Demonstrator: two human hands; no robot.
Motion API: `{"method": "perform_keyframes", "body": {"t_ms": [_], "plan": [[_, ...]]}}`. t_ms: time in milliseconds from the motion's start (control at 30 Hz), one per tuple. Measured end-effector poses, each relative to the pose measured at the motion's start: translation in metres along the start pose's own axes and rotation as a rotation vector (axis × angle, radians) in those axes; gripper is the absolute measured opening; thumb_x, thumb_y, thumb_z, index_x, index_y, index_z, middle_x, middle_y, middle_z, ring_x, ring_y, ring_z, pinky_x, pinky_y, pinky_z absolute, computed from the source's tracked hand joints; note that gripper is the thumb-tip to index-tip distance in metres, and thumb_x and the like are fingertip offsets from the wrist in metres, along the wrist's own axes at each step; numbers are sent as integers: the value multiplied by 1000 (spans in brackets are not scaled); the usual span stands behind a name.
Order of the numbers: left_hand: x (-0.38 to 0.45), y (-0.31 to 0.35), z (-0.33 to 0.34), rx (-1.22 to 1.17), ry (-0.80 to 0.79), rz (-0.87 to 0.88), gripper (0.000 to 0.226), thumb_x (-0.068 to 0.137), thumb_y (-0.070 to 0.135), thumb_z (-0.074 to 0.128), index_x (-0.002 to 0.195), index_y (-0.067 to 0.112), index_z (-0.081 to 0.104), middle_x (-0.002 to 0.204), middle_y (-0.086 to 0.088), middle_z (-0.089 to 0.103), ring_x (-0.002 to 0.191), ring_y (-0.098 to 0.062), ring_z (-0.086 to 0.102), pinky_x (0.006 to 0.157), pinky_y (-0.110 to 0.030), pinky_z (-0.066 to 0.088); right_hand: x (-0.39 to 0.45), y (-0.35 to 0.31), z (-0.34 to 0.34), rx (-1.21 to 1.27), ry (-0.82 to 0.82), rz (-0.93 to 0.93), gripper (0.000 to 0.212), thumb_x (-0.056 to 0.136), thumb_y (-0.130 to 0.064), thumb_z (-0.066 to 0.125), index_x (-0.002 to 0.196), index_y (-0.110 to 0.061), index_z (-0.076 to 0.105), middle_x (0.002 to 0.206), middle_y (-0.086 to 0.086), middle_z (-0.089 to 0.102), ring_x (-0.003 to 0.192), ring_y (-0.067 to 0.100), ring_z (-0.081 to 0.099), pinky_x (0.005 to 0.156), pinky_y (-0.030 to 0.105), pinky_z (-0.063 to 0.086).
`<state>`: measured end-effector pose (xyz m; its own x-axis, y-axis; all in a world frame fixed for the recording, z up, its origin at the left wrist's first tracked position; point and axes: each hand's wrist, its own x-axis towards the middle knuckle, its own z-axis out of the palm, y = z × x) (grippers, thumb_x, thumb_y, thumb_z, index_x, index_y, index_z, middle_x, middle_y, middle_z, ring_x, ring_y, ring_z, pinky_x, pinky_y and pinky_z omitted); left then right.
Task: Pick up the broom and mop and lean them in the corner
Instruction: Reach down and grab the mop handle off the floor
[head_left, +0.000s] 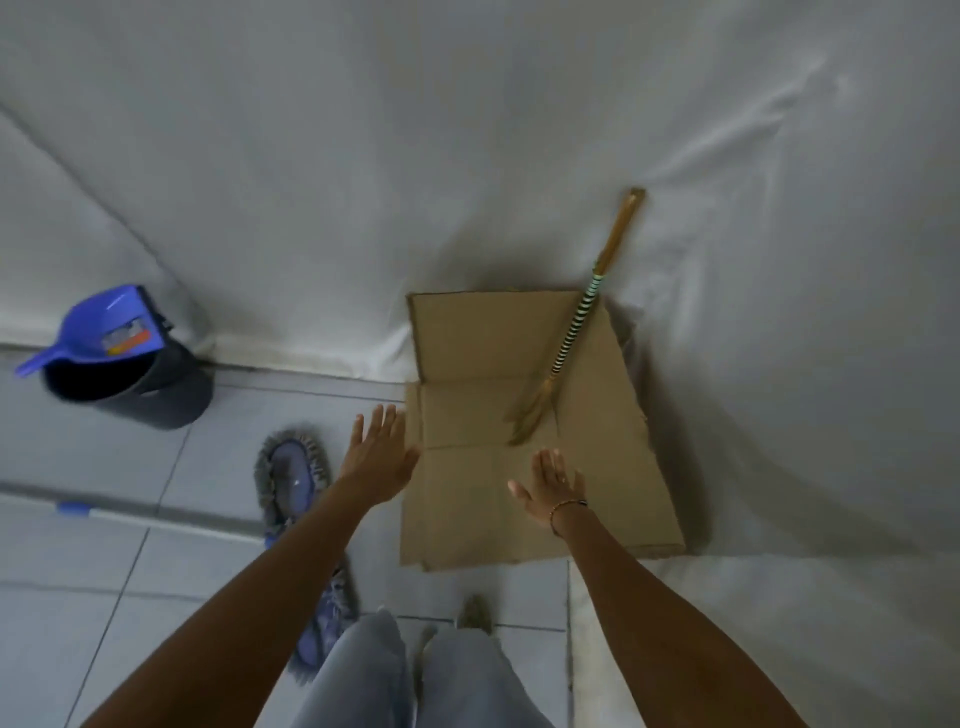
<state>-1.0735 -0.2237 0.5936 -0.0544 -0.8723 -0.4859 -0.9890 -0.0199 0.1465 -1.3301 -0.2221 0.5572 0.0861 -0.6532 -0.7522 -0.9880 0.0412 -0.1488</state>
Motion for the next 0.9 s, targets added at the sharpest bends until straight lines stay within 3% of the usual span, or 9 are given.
{"method": "perform_keyframes", "body": {"t_ms": [267,467,667,900], "plan": [[-126,-119,28,-214,-8,-276,69,100,37,31,150,2,0,161,-16,-4,149,-30,-4,121,-44,5,-35,-170,54,-215,-98,-309,73,97,-53,16,150,-10,-10,160,3,-18,147,22,-20,120,49,-4],[-229,-238,76,-354,-21,-466,66,101,39,27,150,4,2,162,-12,-1,149,-26,4,120,-43,14,-65,-304,125,-271,-126,-436,73,96,-56,14,151,-11,-5,161,3,-14,148,21,-15,120,46,-1],[-332,-369,142,-376,-86,-533,60,102,32,24,149,1,4,160,-18,-10,149,-31,-2,119,-47,15,-114,-429,249,-295,-237,-425,68,98,-50,17,152,-11,2,162,4,-7,149,25,-9,121,48,4],[-403,-466,134,-504,-50,-566,67,101,36,29,150,4,-4,161,-17,-7,149,-33,-3,118,-50,13,-145,-520,280,-362,-238,-427,66,99,-49,15,152,-11,6,162,5,1,149,25,-5,121,48,4]]}}
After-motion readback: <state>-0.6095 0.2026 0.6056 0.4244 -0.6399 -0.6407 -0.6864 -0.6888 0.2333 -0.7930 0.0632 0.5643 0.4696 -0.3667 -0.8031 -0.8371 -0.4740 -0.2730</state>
